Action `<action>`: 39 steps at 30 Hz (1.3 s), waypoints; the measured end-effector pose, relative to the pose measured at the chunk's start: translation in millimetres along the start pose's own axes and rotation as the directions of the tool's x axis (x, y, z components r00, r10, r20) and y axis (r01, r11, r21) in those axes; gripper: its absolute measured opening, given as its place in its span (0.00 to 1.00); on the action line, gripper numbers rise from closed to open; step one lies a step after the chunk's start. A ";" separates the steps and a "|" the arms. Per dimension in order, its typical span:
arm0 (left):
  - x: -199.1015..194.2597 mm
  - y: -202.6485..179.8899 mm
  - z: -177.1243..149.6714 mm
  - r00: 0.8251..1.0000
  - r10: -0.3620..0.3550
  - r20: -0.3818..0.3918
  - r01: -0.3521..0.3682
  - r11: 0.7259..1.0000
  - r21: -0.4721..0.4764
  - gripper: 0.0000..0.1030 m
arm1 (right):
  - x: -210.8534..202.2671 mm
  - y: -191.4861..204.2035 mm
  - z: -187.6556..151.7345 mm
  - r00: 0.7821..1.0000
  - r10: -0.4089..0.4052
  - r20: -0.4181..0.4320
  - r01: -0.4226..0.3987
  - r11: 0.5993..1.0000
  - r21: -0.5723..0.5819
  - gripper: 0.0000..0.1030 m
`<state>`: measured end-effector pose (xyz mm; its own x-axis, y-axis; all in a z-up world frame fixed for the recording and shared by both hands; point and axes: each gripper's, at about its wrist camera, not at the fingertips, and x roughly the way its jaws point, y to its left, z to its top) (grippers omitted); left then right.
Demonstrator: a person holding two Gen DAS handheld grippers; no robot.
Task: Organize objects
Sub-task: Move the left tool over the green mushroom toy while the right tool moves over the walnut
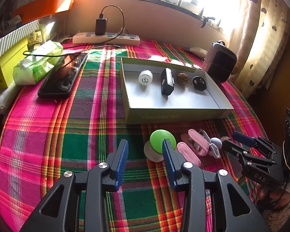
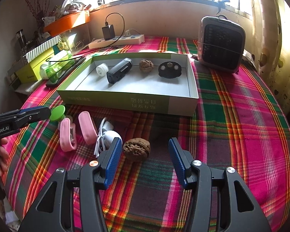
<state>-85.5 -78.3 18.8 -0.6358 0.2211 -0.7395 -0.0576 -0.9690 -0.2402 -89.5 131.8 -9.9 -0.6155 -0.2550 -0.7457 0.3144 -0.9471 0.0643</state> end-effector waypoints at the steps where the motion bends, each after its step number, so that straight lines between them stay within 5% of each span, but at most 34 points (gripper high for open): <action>1: 0.3 -0.7 -0.2 1.000 -0.003 -0.002 0.003 1.000 0.001 0.34 | 0.8 -0.3 0.3 1.000 0.002 -0.002 -0.002 1.000 0.000 0.50; 22: 10.6 -11.1 2.2 0.999 -0.040 -0.033 0.041 0.999 0.024 0.36 | 9.4 0.3 -1.2 0.997 -0.056 -0.053 0.053 0.997 -0.049 0.50; 30: 18.6 -17.7 4.2 0.998 -0.037 -0.047 0.039 0.998 0.039 0.37 | 8.4 6.8 -1.4 0.998 -0.043 -0.046 0.039 0.995 -0.088 0.32; 39: 22.8 -14.9 7.4 0.999 -0.020 -0.045 0.021 1.000 0.021 0.37 | 8.2 7.4 -1.4 0.998 -0.041 -0.046 0.036 0.995 -0.091 0.31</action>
<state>-104.9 -59.6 10.1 -0.5990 0.2452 -0.7623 -0.0868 -0.9663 -0.2425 -91.2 123.0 -16.5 -0.5942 -0.2070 -0.7772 0.3564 -0.9340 -0.0237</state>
